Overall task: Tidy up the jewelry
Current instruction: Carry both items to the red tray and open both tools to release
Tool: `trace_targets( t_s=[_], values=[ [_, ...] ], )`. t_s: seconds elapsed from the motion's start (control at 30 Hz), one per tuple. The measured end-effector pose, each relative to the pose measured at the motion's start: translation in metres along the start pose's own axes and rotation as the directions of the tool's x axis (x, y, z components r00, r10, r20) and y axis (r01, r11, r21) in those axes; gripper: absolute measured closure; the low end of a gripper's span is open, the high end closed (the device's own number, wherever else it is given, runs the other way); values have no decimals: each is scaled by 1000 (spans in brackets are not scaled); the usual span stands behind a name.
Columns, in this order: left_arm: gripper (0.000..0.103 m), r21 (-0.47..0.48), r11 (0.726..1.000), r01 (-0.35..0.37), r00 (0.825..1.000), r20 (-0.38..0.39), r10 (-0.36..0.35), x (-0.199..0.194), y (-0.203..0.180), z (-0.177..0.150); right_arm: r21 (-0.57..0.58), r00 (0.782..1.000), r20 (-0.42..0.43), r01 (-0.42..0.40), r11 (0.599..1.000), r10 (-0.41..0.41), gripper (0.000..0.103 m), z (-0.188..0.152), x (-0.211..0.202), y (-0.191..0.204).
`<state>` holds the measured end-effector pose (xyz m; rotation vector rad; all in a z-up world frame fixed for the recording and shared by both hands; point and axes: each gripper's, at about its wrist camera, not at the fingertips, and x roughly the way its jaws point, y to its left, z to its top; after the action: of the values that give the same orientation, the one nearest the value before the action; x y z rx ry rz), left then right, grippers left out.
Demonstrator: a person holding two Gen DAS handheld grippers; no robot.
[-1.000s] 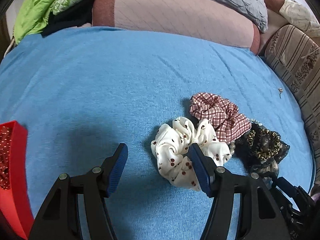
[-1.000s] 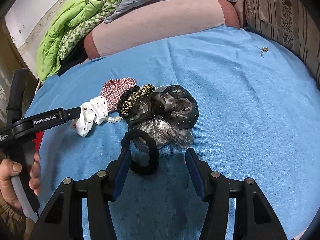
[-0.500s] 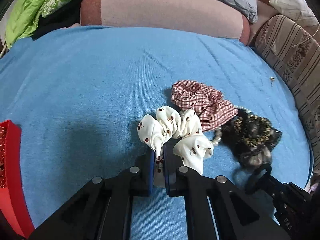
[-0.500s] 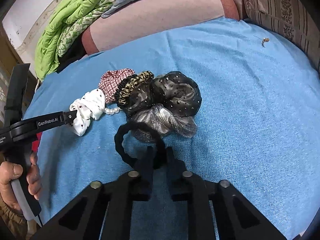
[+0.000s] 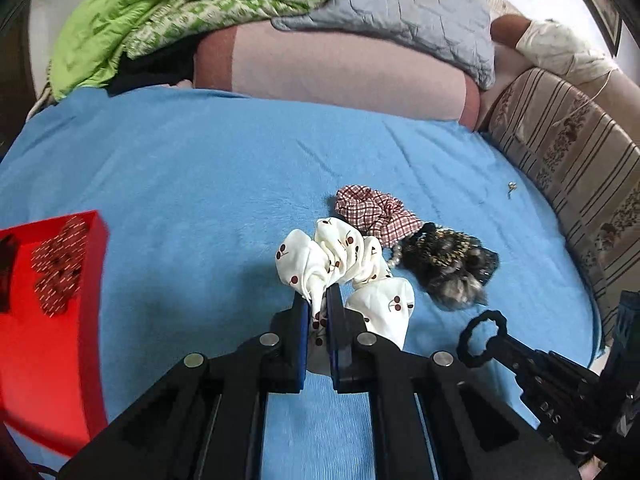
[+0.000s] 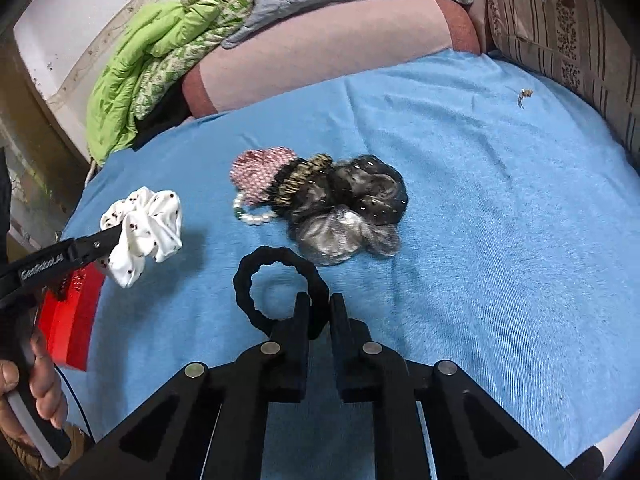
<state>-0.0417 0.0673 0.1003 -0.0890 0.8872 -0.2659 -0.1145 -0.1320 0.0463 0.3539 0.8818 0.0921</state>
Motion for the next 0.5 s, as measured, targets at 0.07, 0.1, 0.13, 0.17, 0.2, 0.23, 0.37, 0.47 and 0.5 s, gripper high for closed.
trace_targets(
  t_s=[0.07, 0.1, 0.13, 0.17, 0.2, 0.23, 0.37, 0.47, 0.5],
  values=[
    [95, -12, 1000, -1, 1000, 17, 1, -15, 5, -6, -14, 1000, 8, -10, 1000, 10, 92, -1, -8, 8],
    [95, -16, 1000, -7, 1000, 27, 7, -23, 7, -10, -21, 1000, 12, -13, 1000, 13, 92, -2, -11, 11],
    [95, -19, 1000, -14, 999, 38, 15, -30, 8, -14, -29, 1000, 17, -17, 999, 17, 92, -3, -15, 15],
    [95, -22, 1000, -20, 999, 47, 21, -36, 10, -17, -37, 1000, 20, -22, 999, 22, 92, -4, -18, 19],
    [95, -26, 999, -29, 998, 58, 31, -44, 13, -21, -47, 999, 22, -28, 998, 29, 92, -5, -21, 25],
    [95, -34, 999, -36, 997, 69, 39, -52, 17, -26, -54, 999, 23, -32, 998, 34, 92, -5, -23, 29],
    [95, -72, 995, -73, 992, 100, 80, -82, 39, -45, -97, 998, 22, -59, 994, 61, 92, -10, -32, 51],
    [95, -83, 987, -140, 981, 121, 149, -100, 57, -59, -143, 996, 15, -80, 986, 83, 92, -14, -36, 73],
    [95, -85, 983, -161, 977, 125, 171, -104, 62, -63, -160, 996, 12, -87, 983, 90, 92, -15, -36, 82]
  ],
)
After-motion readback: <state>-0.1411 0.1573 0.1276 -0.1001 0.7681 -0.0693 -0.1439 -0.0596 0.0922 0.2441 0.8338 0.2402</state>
